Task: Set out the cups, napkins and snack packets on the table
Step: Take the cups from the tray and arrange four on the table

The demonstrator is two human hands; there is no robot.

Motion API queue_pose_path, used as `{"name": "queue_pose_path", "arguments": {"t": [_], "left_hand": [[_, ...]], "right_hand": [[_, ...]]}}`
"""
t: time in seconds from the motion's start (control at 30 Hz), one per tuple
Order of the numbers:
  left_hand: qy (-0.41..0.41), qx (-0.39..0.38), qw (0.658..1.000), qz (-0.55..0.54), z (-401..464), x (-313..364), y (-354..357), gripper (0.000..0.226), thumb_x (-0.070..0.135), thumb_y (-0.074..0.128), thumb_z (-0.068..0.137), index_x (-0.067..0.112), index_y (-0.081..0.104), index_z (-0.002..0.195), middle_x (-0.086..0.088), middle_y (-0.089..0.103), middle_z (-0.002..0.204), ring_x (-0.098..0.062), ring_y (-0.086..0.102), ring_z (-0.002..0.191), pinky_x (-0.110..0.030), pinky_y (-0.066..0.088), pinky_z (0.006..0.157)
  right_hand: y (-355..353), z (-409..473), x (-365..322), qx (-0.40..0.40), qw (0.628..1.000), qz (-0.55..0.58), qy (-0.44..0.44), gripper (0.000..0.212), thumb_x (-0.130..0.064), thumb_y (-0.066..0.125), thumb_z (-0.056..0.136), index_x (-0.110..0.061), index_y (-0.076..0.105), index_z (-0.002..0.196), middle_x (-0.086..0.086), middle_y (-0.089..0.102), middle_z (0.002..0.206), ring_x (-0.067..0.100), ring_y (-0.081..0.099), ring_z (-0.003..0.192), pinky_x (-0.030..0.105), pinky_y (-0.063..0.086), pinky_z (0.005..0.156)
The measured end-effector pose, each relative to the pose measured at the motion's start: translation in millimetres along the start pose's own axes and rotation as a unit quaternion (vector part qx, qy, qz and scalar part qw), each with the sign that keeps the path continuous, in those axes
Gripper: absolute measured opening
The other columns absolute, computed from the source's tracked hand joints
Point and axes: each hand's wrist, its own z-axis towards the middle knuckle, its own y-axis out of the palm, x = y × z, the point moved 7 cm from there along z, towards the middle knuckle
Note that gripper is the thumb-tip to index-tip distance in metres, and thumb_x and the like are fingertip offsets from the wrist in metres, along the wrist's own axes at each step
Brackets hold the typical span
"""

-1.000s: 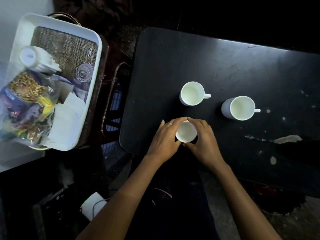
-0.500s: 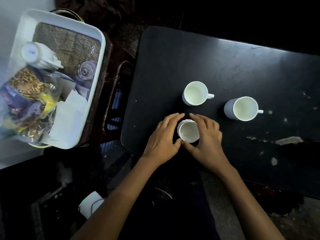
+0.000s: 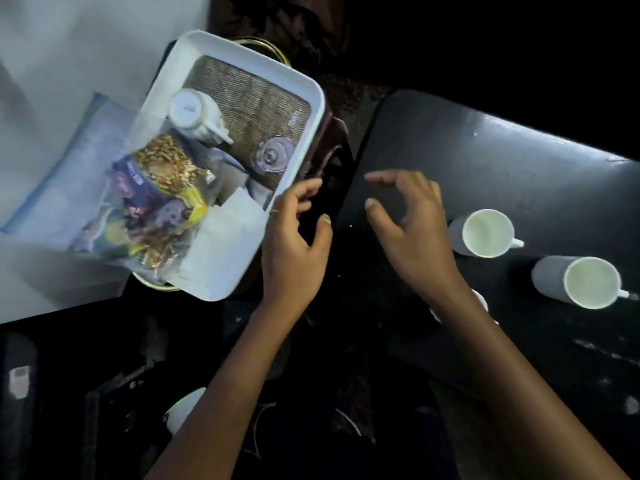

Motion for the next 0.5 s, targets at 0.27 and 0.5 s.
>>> {"name": "queue_pose_path", "arguments": {"t": [0.27,0.5], "left_hand": [[0.054,0.106,0.981,0.157,82.0,-4.9,-98.5,0.049,0.013,0.057,0.076,0.009,0.052,0.125,-0.013,0.053,0.127,-0.031,0.050,0.114,-0.035,0.039,0.096],[-0.039,0.059,0.952,0.298,159.1,-47.8,-142.6,0.058,0.041,0.046,0.092,0.016,0.033,0.143,-0.009,0.039,0.147,-0.030,0.029,0.137,-0.045,0.027,0.109]], "right_hand": [[99.2,58.9,-67.6,-0.100,0.989,0.105,0.021,0.028,-0.013,0.058,0.089,-0.010,0.058,0.117,0.003,0.058,0.112,0.016,0.053,0.104,0.030,0.044,0.090],[178.8,108.4,-84.1,-0.172,0.971,0.127,0.106,0.055,-0.012,0.057,0.089,-0.005,0.036,0.139,0.007,0.045,0.116,0.021,0.045,0.106,0.030,0.043,0.080]]}}
